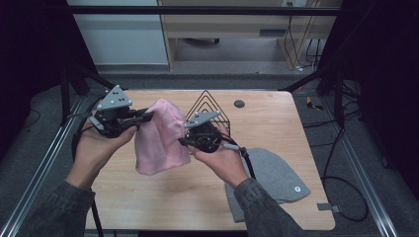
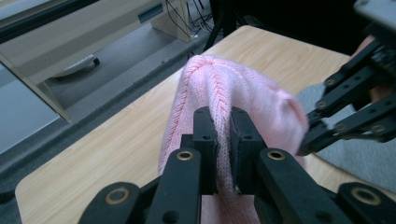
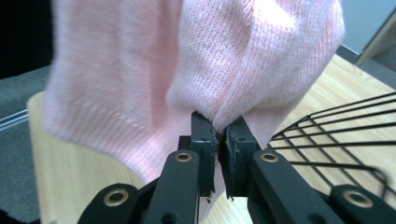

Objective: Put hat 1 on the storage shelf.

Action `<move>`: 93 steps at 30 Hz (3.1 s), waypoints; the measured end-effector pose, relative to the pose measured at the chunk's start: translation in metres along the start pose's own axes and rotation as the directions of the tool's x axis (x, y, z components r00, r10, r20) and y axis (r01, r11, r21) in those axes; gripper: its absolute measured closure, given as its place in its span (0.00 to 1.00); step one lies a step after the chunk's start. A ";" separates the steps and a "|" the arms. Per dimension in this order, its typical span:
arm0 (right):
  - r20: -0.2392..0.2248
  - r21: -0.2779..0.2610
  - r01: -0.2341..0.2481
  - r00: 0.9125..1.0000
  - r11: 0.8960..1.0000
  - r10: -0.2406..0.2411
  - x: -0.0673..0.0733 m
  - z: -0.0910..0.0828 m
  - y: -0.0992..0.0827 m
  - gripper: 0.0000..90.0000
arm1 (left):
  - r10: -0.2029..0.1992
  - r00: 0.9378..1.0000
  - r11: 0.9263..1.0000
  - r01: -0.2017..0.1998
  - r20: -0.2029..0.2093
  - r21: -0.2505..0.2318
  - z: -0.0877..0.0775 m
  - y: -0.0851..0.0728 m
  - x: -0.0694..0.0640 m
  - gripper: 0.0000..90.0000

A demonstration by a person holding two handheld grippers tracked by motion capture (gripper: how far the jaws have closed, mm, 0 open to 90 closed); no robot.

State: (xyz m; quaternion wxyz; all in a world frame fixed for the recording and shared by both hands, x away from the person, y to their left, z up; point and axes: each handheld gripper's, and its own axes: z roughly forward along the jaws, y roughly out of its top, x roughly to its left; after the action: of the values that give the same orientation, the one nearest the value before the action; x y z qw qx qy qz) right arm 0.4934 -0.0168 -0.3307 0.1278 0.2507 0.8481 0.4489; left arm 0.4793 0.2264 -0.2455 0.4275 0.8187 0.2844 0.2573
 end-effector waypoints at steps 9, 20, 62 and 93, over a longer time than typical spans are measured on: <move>0.004 0.003 0.034 0.999 0.999 -0.034 -0.019 -0.037 0.032 0.94 | -0.019 1.000 0.999 0.019 -0.002 -0.033 0.009 0.027 0.017 0.91; 0.054 -0.003 -0.001 0.999 1.000 0.001 -0.062 -0.066 0.067 0.94 | -0.062 0.998 0.997 0.063 0.011 -0.048 0.037 0.075 0.034 0.91; 0.183 0.018 -0.090 0.980 0.996 0.085 -0.149 -0.049 0.031 0.94 | 0.021 1.000 1.000 -0.022 -0.011 -0.020 0.138 0.090 0.038 0.91; 0.207 0.042 -0.027 0.978 0.999 0.018 -0.131 -0.054 -0.003 0.94 | 0.061 0.998 0.998 -0.061 0.029 -0.025 0.128 0.065 0.011 0.91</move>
State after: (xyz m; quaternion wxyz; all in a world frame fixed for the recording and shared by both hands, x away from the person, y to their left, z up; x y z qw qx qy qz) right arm 0.5791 -0.1269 -0.3037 0.2042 0.3084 0.8373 0.4027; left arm 0.5880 0.1321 -0.2529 0.4334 0.8255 0.2497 0.2615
